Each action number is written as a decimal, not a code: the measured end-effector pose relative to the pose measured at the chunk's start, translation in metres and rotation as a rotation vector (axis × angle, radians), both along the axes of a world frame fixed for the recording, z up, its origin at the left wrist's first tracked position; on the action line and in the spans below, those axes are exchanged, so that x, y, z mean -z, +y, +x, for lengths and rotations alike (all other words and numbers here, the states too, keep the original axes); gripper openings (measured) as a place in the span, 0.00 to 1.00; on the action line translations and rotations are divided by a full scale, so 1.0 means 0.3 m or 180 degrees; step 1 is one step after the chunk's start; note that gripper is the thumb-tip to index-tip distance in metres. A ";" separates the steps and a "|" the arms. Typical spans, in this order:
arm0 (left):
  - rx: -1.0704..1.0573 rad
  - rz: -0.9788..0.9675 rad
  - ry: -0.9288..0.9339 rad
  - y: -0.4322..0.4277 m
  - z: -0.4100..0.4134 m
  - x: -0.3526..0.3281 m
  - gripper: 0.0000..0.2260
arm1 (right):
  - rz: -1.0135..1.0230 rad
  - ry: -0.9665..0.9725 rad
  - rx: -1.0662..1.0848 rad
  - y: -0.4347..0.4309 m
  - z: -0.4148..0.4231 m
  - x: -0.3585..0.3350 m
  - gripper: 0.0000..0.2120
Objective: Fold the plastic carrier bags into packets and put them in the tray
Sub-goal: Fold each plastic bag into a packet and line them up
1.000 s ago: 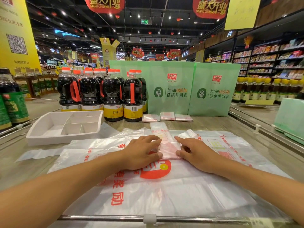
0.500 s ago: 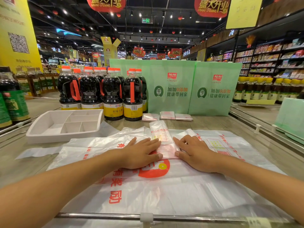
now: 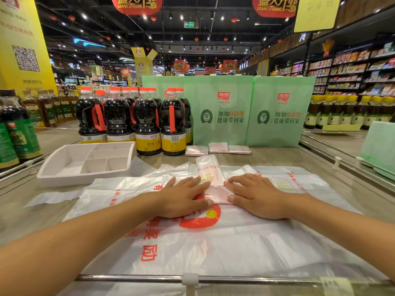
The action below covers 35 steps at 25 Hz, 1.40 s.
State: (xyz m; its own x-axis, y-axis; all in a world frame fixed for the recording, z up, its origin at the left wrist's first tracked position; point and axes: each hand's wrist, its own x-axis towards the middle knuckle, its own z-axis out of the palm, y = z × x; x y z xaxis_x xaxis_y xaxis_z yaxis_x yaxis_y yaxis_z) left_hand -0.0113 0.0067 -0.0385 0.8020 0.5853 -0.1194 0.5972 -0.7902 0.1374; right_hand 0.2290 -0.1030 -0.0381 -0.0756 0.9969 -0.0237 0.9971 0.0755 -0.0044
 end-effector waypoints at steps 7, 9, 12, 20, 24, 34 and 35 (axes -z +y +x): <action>0.0210 0.0030 -0.0412 0.012 -0.018 -0.014 0.32 | 0.0429 0.0733 -0.0527 -0.025 0.034 -0.026 0.28; 0.0335 -0.0110 -0.0839 0.005 -0.019 -0.022 0.27 | 0.0728 0.0887 -0.0517 -0.029 0.035 -0.021 0.26; 0.0351 -0.0425 -0.1398 -0.006 -0.021 -0.039 0.16 | 0.1082 0.1098 -0.0416 -0.030 0.028 -0.024 0.20; 0.0044 -0.1018 -0.2162 -0.007 0.002 -0.035 0.16 | 0.1411 0.1671 -0.0336 -0.004 -0.018 -0.004 0.25; -0.0030 -0.0738 -0.2048 -0.006 0.019 -0.022 0.15 | 0.1334 0.1894 -0.0078 0.017 -0.015 0.017 0.16; -0.0204 0.0215 -0.0872 -0.015 0.024 -0.015 0.20 | 0.0515 0.0468 -0.0074 0.034 -0.034 0.033 0.24; -0.0177 0.0196 -0.0656 -0.015 0.024 -0.015 0.22 | 0.0483 0.0418 -0.0006 0.031 -0.036 0.028 0.24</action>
State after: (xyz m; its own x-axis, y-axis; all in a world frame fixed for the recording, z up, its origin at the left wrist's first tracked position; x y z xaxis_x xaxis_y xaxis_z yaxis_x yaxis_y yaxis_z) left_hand -0.0039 0.0021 -0.0341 0.7719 0.6305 0.0811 0.6044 -0.7675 0.2137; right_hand 0.2182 -0.0937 -0.0464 -0.0701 0.9881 0.1369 0.9886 0.0872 -0.1229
